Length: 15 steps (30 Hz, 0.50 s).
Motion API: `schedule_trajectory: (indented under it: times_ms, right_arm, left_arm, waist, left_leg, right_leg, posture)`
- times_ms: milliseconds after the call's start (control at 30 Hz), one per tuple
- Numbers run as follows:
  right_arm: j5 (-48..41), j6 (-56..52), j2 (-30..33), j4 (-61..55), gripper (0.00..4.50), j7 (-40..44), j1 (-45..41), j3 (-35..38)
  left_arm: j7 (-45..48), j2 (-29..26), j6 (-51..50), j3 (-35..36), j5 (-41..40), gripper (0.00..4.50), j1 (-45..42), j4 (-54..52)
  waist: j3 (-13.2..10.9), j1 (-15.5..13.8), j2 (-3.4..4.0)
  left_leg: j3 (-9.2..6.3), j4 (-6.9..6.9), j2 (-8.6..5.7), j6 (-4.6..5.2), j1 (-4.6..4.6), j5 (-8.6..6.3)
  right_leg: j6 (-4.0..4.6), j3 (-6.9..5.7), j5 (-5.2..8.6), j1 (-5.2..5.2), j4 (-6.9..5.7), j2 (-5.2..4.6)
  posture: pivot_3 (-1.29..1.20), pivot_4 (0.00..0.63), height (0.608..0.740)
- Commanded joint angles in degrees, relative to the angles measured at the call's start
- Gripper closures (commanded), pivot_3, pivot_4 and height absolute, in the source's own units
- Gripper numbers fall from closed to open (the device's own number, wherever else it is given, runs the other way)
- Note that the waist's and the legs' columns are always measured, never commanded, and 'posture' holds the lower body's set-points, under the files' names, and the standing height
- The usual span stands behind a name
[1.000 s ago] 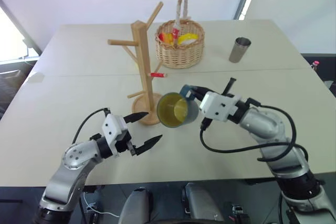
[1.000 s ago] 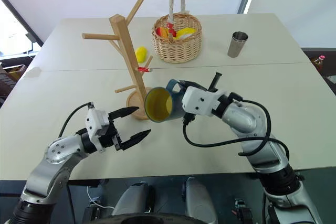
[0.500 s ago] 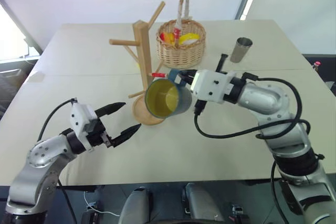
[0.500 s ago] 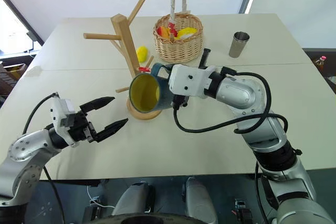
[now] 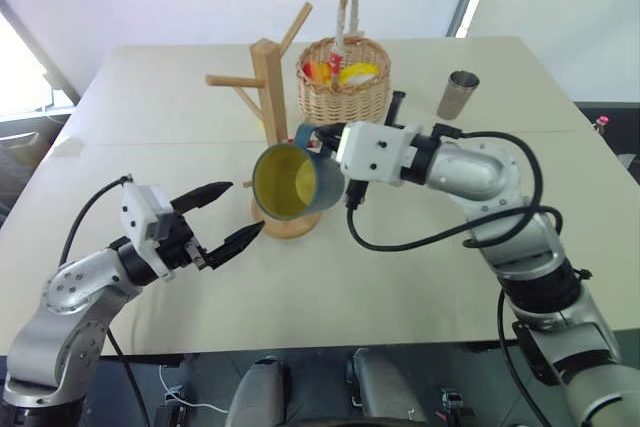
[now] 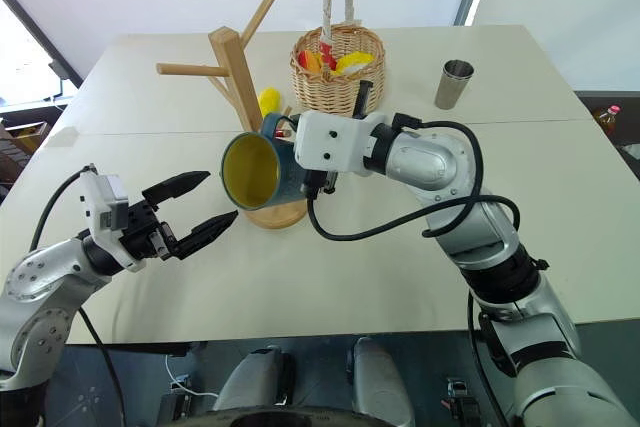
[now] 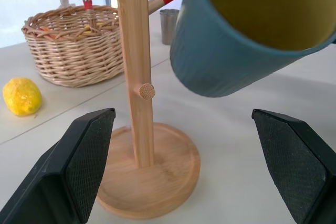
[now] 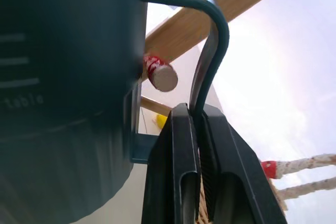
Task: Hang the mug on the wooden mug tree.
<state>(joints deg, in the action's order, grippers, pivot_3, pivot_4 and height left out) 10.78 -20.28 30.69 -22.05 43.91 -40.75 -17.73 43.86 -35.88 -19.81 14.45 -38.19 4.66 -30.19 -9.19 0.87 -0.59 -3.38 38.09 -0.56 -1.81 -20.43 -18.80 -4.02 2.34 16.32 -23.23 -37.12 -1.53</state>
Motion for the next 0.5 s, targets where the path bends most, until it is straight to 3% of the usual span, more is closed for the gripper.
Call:
schedule_trajectory:
  times_ms: [33,200,300,367,400,433,500]
  right_arm:
    - [1.5,1.7,-0.3,0.6,4.47,-0.8,-1.9,0.0]
    - [1.3,1.7,-1.3,1.4,4.47,-1.1,-2.3,0.5]
    - [0.9,1.3,-1.8,1.0,3.59,-1.1,-2.5,1.1]
    - [1.5,1.8,-1.5,0.7,2.64,-1.3,-2.7,1.3]
    - [1.6,2.0,-1.2,0.4,1.95,-1.2,-2.7,1.6]
    - [1.4,2.1,-0.7,0.0,1.74,-0.9,-2.7,2.0]
    - [0.9,1.9,0.7,-1.1,1.74,-0.2,-2.5,3.4]
  left_arm:
    - [-0.3,0.0,0.3,0.4,-0.5,0.0,-0.5,-2.1]
    - [-0.6,0.2,0.4,0.1,-0.3,0.0,-0.7,-2.0]
    - [-0.5,0.2,0.5,0.1,-0.2,0.0,-0.7,-1.9]
    - [-0.5,0.2,0.5,0.0,-0.1,0.0,-0.9,-1.8]
    - [-0.5,0.2,0.5,-0.1,-0.1,0.0,-1.0,-1.7]
    - [-0.5,0.2,0.5,-0.1,-0.1,0.0,-1.1,-1.6]
    - [-0.5,0.2,0.4,-0.3,0.0,0.0,-1.4,-1.4]
  waist:
    - [0.0,0.0,0.0]
    - [0.0,0.0,0.0]
    - [0.0,0.0,0.0]
    - [0.0,0.0,0.0]
    - [0.0,0.0,0.0]
    - [0.0,0.0,0.0]
    - [0.0,-0.1,0.0]
  left_leg:
    - [0.0,0.0,0.0,0.0,-0.01,0.0]
    - [0.0,-0.01,0.0,0.0,-0.02,0.0]
    - [0.0,-0.01,0.0,0.0,-0.02,0.0]
    - [0.0,-0.02,0.0,0.0,-0.01,0.0]
    - [0.0,-0.01,0.0,0.0,-0.01,0.0]
    - [0.0,-0.01,0.0,0.0,-0.01,0.0]
    - [0.0,-0.01,0.0,0.0,-0.02,0.0]
  right_leg:
    - [0.0,0.0,0.0,0.0,0.0,0.0]
    - [0.0,0.0,0.0,-0.01,0.01,-0.01]
    - [0.0,0.0,0.0,-0.01,0.01,-0.01]
    - [0.0,0.0,0.0,-0.01,0.01,-0.01]
    - [0.0,0.0,0.0,-0.01,0.01,-0.01]
    - [0.0,0.0,0.0,-0.01,0.01,-0.01]
    - [0.0,0.0,0.0,-0.01,0.01,-0.01]
  posture:
    - [0.0,0.15,0.74]
    - [0.0,0.15,0.74]
    - [0.0,0.15,0.74]
    - [0.0,0.15,0.74]
    - [0.0,0.15,0.74]
    - [0.0,0.15,0.74]
    - [0.0,0.15,0.74]
